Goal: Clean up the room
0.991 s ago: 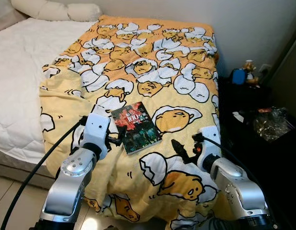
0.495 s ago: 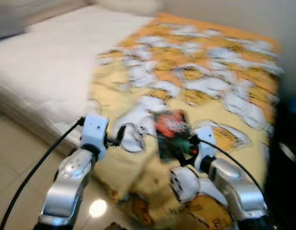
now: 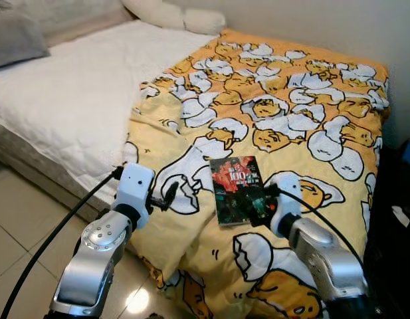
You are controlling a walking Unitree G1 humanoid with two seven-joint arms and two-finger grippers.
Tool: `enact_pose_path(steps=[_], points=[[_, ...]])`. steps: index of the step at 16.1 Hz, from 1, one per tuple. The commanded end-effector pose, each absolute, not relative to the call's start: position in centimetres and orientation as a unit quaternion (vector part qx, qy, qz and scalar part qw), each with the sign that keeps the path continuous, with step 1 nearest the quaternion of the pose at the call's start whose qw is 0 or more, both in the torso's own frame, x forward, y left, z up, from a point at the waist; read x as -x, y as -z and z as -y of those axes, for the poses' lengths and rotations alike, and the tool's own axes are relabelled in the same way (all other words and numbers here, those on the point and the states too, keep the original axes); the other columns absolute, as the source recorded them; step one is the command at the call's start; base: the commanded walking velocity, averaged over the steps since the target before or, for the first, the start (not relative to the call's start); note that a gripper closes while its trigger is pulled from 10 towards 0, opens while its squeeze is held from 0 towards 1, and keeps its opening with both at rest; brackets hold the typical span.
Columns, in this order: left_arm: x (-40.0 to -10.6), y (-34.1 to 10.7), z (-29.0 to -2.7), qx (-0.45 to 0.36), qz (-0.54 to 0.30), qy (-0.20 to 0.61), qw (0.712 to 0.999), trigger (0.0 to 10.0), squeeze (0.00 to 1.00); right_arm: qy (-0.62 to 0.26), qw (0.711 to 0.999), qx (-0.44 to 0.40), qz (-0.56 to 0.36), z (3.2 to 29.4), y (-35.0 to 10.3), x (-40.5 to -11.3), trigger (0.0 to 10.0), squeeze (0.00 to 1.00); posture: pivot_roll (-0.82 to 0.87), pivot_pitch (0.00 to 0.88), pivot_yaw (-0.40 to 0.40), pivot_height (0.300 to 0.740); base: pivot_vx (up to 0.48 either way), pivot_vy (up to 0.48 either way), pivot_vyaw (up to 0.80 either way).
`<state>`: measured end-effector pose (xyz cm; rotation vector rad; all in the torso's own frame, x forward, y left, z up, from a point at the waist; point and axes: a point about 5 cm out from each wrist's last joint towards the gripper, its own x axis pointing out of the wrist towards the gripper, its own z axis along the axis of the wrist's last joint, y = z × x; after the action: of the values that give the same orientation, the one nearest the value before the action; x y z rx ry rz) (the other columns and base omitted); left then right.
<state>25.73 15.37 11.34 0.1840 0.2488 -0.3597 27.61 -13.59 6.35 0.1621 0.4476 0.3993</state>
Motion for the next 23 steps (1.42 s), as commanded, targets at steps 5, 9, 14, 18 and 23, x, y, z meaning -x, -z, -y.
enact_pose_path(steps=[5,9,14,18,23], points=[[-26.1,-11.7,-14.0,-0.061,-0.134,0.292,0.945,10.0,0.15,-0.167,0.948,-0.125,-0.239,14.3,-5.5,-30.4,10.0,1.0,-0.08,0.0,0.006,0.74,0.0,0.0,0.0],[-25.7,-11.6,-14.8,-0.074,-0.151,0.335,0.927,10.0,0.15,-0.134,0.95,-0.12,-0.255,14.7,-5.3,-32.7,10.0,1.0,-0.08,0.0,0.02,0.74,0.0,0.0,0.0],[-25.2,-11.4,-14.6,-0.063,-0.149,0.318,0.934,10.0,0.15,-0.149,0.949,-0.137,-0.241,14.1,-5.4,-33.3,10.0,1.0,-0.07,0.0,0.006,0.74,0.0,0.0,0.0],[-25.2,-11.4,-14.4,-0.054,-0.147,0.31,0.938,10.0,0.15,-0.151,0.951,-0.138,-0.232,13.9,-5.6,-33.5,10.0,1.0,-0.08,0.0,0.007,0.74,0.0,0.0,0.0],[-25.2,-11.5,-14.7,-0.055,-0.143,0.301,0.941,10.0,0.16,-0.138,0.955,-0.137,-0.226,13.7,-5.7,-33.8,10.0,1.0,-0.08,0.0,0.002,0.74,0.0,0.0,0.0]])
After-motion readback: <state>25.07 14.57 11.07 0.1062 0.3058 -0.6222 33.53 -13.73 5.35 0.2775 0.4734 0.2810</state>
